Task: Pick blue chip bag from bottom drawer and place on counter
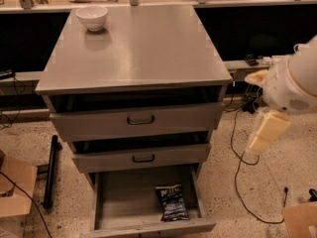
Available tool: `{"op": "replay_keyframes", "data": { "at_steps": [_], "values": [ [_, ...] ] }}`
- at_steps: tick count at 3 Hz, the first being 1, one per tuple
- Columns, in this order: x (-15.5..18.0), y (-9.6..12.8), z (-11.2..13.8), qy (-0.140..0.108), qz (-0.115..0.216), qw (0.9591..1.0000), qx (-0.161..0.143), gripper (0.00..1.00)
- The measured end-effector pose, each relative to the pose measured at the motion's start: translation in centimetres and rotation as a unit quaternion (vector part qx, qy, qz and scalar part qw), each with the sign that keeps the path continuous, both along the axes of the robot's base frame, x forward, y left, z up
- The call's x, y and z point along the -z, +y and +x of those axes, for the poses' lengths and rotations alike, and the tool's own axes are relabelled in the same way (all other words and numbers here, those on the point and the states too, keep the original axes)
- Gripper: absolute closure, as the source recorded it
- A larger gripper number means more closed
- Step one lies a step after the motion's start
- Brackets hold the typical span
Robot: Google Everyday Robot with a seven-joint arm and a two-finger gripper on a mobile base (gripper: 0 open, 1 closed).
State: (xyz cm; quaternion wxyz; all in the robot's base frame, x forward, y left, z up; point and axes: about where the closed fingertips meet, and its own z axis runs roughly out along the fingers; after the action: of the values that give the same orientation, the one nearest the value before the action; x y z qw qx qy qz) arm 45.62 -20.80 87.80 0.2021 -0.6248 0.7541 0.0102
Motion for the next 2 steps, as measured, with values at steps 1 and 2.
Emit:
{"op": "replay_keyframes", "data": {
  "at_steps": [1, 2],
  "values": [
    [5.7, -1.0, 1.4, 0.018, 0.054, 0.9984, -0.005, 0.0],
    [11.2, -3.4, 3.0, 0.037, 0.11, 0.9931, 0.018, 0.0]
  ]
}}
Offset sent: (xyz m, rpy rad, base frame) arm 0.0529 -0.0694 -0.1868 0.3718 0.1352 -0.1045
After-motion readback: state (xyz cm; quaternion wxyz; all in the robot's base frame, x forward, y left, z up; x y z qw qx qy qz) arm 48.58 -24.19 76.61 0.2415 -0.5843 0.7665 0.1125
